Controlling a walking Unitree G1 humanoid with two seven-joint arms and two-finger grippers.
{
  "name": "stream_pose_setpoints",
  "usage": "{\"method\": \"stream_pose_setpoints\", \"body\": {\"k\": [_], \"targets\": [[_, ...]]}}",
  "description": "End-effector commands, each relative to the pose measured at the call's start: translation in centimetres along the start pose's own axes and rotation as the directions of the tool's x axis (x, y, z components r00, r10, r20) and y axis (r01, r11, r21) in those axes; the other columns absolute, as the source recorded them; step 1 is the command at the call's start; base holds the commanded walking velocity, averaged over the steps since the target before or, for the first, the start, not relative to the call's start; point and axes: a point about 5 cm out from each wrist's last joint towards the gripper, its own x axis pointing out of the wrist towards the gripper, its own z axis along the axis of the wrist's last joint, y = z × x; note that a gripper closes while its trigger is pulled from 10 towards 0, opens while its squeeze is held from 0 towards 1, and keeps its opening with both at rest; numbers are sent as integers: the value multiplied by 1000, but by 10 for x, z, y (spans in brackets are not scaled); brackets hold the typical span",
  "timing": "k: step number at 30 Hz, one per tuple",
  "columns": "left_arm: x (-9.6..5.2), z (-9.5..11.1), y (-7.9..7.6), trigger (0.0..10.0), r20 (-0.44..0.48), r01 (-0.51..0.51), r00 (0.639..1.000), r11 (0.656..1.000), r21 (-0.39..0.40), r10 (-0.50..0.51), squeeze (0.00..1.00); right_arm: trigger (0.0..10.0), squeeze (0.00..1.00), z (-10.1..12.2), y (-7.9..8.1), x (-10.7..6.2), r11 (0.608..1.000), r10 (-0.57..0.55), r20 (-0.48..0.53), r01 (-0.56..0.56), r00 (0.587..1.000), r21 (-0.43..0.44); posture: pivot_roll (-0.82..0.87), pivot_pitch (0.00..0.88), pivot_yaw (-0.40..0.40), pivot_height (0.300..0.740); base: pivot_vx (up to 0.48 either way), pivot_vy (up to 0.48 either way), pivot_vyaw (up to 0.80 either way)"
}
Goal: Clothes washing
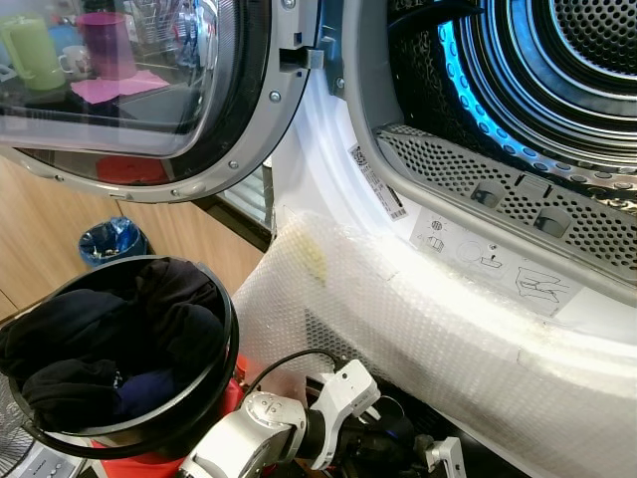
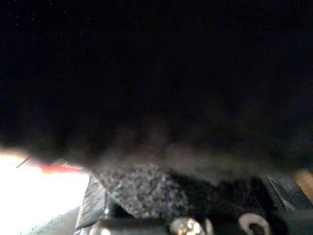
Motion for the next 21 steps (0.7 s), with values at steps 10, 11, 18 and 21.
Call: {"method": "stream_pose_setpoints", "body": {"k": [10,11,18,21], "targets": [[-5,-1,0,0,8,-47,999,999,-6,47,0,0,0,-5,2,5,1000,7,-36,-7,999,0,387,75,-98,740,0,0,0],[-7,-1,1,0,11,-54,998,998,-9,55,0,0,0,-6,2,6,1000,9,-41,-9,999,0,392,70,-97,740,0,0,0],[-18,-4,6,8039,21,-109,994,994,-19,109,1000,0,0,-8,3,10,1000,14,-55,-14,998,2,406,56,-91,740,0,0,0],[-27,-1,8,10000,44,-149,988,989,-25,150,1000,0,0,-9,4,13,1000,18,-57,-18,998,5,418,52,-88,740,0,0,0]]}}
